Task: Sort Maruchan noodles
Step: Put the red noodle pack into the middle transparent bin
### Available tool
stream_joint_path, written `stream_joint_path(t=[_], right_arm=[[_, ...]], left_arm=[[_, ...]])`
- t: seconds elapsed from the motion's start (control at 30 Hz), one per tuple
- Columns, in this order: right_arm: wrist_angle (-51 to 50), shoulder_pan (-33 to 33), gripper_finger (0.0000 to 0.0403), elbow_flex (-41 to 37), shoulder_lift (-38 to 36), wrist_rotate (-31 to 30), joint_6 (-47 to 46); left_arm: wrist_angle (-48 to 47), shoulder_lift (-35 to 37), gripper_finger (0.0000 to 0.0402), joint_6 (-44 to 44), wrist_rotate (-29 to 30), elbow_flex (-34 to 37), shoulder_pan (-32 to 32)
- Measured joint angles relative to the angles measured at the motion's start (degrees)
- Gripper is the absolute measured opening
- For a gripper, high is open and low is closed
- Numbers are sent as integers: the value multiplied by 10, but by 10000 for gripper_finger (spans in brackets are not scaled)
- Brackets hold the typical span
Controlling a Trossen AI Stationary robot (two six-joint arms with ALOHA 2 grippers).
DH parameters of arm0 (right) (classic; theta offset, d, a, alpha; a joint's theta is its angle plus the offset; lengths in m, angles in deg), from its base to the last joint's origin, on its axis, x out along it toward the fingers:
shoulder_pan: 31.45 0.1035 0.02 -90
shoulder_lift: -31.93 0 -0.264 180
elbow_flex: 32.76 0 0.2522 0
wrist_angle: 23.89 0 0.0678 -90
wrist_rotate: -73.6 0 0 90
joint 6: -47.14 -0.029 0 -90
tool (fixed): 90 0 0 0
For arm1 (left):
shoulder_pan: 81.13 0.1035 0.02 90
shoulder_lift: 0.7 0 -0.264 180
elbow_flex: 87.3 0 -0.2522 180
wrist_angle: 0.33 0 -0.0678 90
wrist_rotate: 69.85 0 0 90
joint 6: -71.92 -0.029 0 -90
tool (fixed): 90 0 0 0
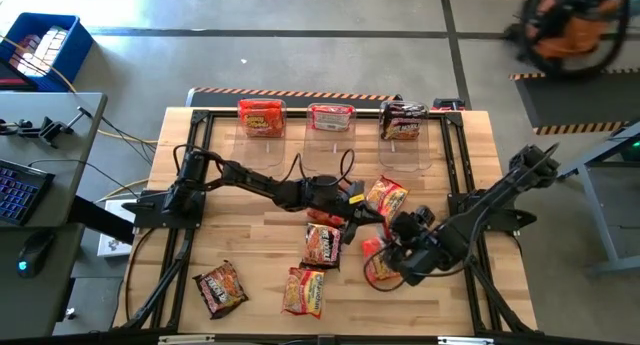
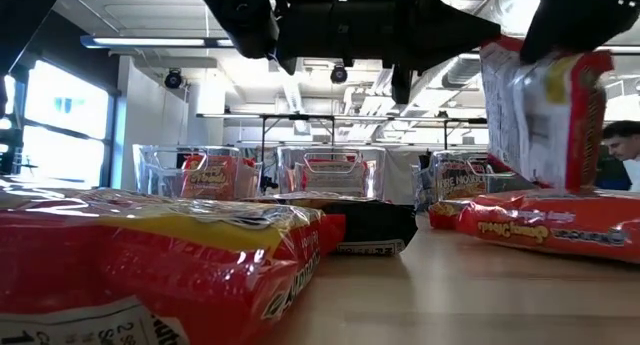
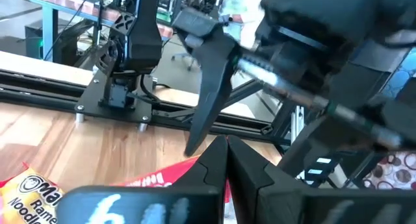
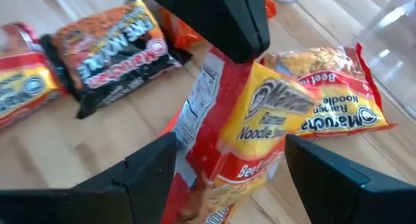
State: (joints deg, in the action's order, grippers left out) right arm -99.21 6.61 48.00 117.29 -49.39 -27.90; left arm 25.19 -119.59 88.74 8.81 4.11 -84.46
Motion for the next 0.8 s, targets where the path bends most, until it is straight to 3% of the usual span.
stream_joint_path(t=[0.2, 0.47, 0.8], right_arm=[[0, -14, 274, 2, 9, 22, -27], [5, -6, 274, 15, 14, -11, -65], [-29, -33, 272, 15, 77, -15, -87]], left_arm=[[-3, 0, 0, -5, 18, 0, 1], [-4, 0, 0, -5, 51, 0, 4], [-3, 0, 0, -5, 55, 0, 4]])
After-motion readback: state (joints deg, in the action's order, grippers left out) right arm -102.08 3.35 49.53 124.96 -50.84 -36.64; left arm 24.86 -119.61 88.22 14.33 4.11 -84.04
